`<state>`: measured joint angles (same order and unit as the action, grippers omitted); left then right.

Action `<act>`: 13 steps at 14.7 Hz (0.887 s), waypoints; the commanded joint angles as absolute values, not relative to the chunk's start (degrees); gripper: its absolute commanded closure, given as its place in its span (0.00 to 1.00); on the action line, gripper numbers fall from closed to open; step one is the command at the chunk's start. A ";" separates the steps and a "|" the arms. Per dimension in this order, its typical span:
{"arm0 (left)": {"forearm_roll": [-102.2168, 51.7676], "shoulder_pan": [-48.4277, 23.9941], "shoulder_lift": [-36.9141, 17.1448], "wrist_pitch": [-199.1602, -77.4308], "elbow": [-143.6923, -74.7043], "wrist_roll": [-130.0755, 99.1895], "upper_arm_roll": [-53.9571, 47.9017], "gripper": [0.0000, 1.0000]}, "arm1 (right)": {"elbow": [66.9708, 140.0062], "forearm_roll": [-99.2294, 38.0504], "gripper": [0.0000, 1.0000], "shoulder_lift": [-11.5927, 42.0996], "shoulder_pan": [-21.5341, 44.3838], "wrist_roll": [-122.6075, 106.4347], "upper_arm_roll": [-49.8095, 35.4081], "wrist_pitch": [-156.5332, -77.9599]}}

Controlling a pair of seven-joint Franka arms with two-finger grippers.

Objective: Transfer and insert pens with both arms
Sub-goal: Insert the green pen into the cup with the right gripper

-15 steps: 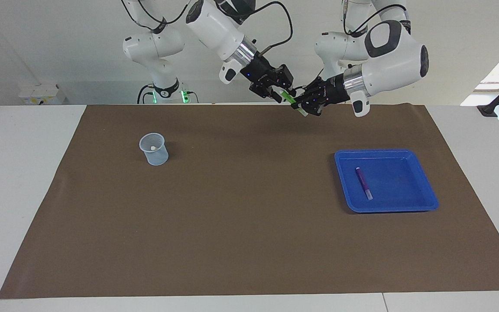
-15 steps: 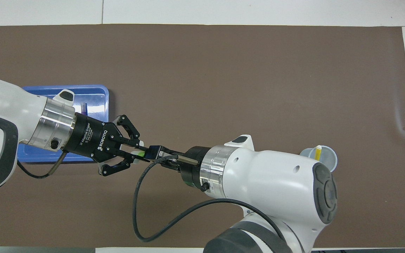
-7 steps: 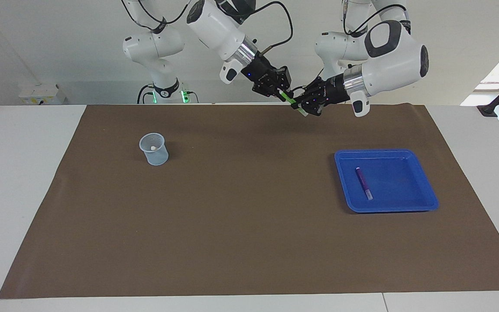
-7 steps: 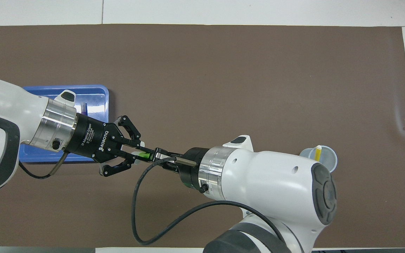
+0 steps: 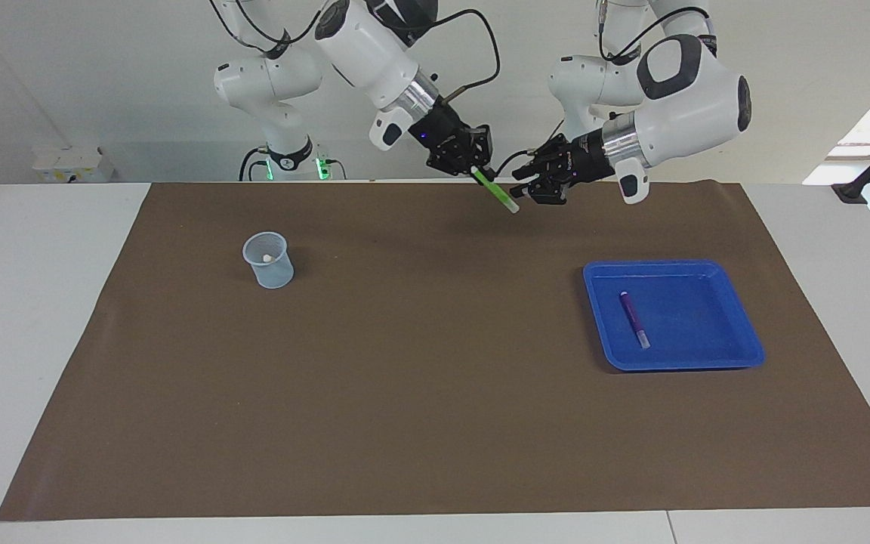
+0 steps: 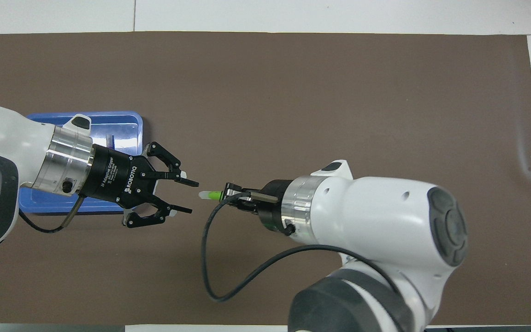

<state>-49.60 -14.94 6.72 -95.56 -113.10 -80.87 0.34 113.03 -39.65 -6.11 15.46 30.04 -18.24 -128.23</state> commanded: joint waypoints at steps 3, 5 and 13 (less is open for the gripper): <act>-47.65 -13.45 8.00 -95.89 -114.17 -78.07 0.70 0.00 | 103.02 -26.75 0.98 -5.45 2.92 16.65 -18.11 -102.79; -41.78 -13.53 7.65 -95.89 -113.56 -73.59 0.70 0.00 | 101.69 -19.64 0.97 -5.54 -0.51 6.47 -18.02 -95.05; -16.37 -11.44 4.67 -103.09 -114.08 -48.13 0.79 0.00 | 116.86 1.85 0.97 -13.61 -9.49 -24.95 -18.02 -93.33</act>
